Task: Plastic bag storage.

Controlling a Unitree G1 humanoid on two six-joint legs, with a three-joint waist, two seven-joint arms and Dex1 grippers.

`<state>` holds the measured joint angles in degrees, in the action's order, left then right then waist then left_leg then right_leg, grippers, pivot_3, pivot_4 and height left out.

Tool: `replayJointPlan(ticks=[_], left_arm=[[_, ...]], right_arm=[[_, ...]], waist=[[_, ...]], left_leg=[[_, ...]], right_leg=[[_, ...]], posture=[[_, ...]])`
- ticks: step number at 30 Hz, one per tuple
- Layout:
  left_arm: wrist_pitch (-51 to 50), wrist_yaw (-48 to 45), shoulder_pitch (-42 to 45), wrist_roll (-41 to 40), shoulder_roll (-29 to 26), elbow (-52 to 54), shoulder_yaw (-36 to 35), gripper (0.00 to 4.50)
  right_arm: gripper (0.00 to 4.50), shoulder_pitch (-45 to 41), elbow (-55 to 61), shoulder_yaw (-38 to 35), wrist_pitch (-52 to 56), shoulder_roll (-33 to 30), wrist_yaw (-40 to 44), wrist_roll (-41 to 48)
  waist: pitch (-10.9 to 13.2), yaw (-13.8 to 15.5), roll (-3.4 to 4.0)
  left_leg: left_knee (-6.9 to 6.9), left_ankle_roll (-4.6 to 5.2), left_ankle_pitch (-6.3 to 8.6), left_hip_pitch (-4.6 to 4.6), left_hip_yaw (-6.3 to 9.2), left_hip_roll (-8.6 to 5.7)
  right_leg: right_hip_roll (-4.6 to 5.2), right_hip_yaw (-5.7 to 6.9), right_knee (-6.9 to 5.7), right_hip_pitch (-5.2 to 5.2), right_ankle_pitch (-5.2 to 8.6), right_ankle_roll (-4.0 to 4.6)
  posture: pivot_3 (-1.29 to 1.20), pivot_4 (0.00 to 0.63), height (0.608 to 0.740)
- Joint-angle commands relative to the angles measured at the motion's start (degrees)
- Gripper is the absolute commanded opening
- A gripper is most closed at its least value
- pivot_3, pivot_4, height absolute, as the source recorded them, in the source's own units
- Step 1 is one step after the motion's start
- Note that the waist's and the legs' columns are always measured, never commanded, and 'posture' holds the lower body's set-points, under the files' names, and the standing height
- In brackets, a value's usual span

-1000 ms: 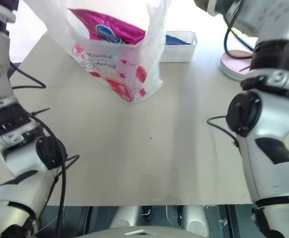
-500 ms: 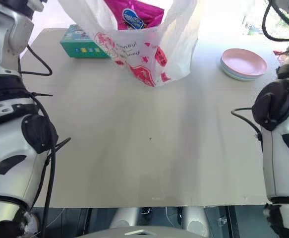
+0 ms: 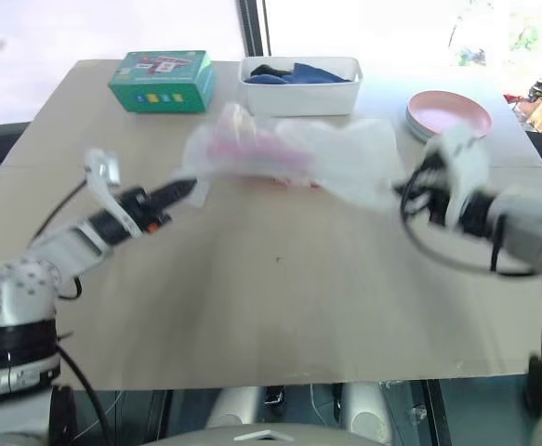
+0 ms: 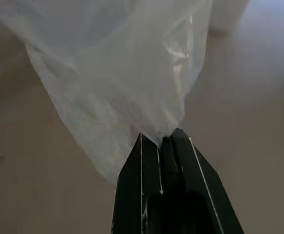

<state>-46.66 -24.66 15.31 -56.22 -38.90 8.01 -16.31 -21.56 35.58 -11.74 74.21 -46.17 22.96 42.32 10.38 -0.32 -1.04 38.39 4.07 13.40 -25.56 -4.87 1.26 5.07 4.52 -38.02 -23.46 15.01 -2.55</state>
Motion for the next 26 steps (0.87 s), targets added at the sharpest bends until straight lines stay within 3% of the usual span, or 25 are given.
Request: replayJointPlan(ticks=[1,4,6,8,9,14,16,18,22,26], left_arm=[[8.6,-3.0,-2.3,9.4,-0.4,3.6,2.2,0.20],[14.6,-3.5,-4.3,15.4,1.9,4.5,4.2,0.20],[15.2,-7.7,-6.4,14.8,1.5,6.6,4.0,0.20],[15.2,-12.4,-10.3,11.1,0.9,10.5,0.8,0.00],[16.6,-14.5,-12.7,11.1,0.3,12.6,-0.7,0.63],[17.2,-16.5,-24.5,9.6,-0.5,22.7,-8.5,2.46],[18.0,-16.9,-30.8,10.7,-0.4,26.5,-13.2,2.80],[18.8,-17.4,-34.4,11.8,-0.4,28.0,-15.9,2.89],[19.7,-17.5,-38.0,13.0,-0.3,28.9,-17.7,2.89],[19.3,-18.2,-39.1,12.5,-0.5,28.6,-18.0,2.89]], right_arm=[[0.00,5.5,2.8,1.0,-8.5,0.8,-3.2,-6.9],[0.00,11.1,1.8,7.8,-21.6,1.7,-3.8,-16.3],[0.00,13.8,1.6,7.9,-27.9,3.7,-1.7,-17.5],[0.56,17.9,2.4,5.9,-34.2,4.1,0.3,-19.2],[0.83,19.9,3.7,4.0,-35.9,4.5,2.1,-17.9],[2.95,31.1,10.5,-6.1,-38.1,4.0,10.0,-11.0],[3.26,39.6,13.2,-14.4,-39.7,4.9,14.8,-8.3],[4.14,45.8,14.1,-20.7,-40.9,5.7,18.9,-6.1],[4.31,51.5,12.8,-27.6,-44.2,6.1,23.1,-5.0],[4.31,52.2,9.3,-28.6,-46.8,5.2,24.6,-7.4]], waist=[[0.0,0.3,-0.01],[-0.1,0.5,-0.02],[-0.1,0.5,-0.06],[-0.1,0.5,-0.05],[-0.1,0.5,-0.05],[-0.1,0.7,-0.02],[-0.1,1.1,0.02],[-0.3,1.2,0.02],[-0.5,1.2,0.10],[-0.7,1.1,0.09]], left_leg=[[0.02,-0.07,-0.05,0.02,0.03,0.00],[0.03,-0.28,-0.09,0.45,0.04,0.00],[-0.01,-0.26,-0.03,0.92,-0.01,0.01],[-0.02,-0.26,-0.04,0.84,-0.02,0.05],[-0.06,-0.18,-0.05,0.82,-0.01,0.05],[-0.18,0.02,-0.15,0.82,0.02,0.12],[-0.21,0.02,-0.13,0.92,0.03,0.12],[-0.17,-0.08,0.11,0.95,0.07,0.12],[-0.09,0.14,0.26,0.99,0.09,0.12],[-0.09,0.17,0.28,1.06,0.09,0.13]], right_leg=[[0.00,0.00,-0.01,0.02,-0.06,-0.07],[0.03,-0.03,0.10,0.44,-0.32,-0.07],[0.13,-0.13,0.16,0.80,-0.23,0.08],[0.29,-0.31,0.11,0.74,-0.32,-0.03],[0.29,-0.45,0.13,0.71,-0.32,-0.03],[0.25,-0.44,0.22,0.72,-0.24,0.07],[0.26,-0.42,0.29,0.85,-0.24,0.06],[0.34,-0.39,0.34,0.92,-0.22,0.07],[0.37,-0.38,0.36,0.95,-0.11,0.25],[0.40,-0.42,0.35,0.94,-0.09,0.25]], posture=[[0.00,0.150,0.740],[0.00,0.150,0.740],[0.00,0.150,0.740],[0.00,0.150,0.740],[0.00,0.150,0.740],[0.00,0.150,0.740],[0.00,0.150,0.740],[0.00,0.150,0.740],[0.00,0.150,0.740],[0.00,0.150,0.740]])
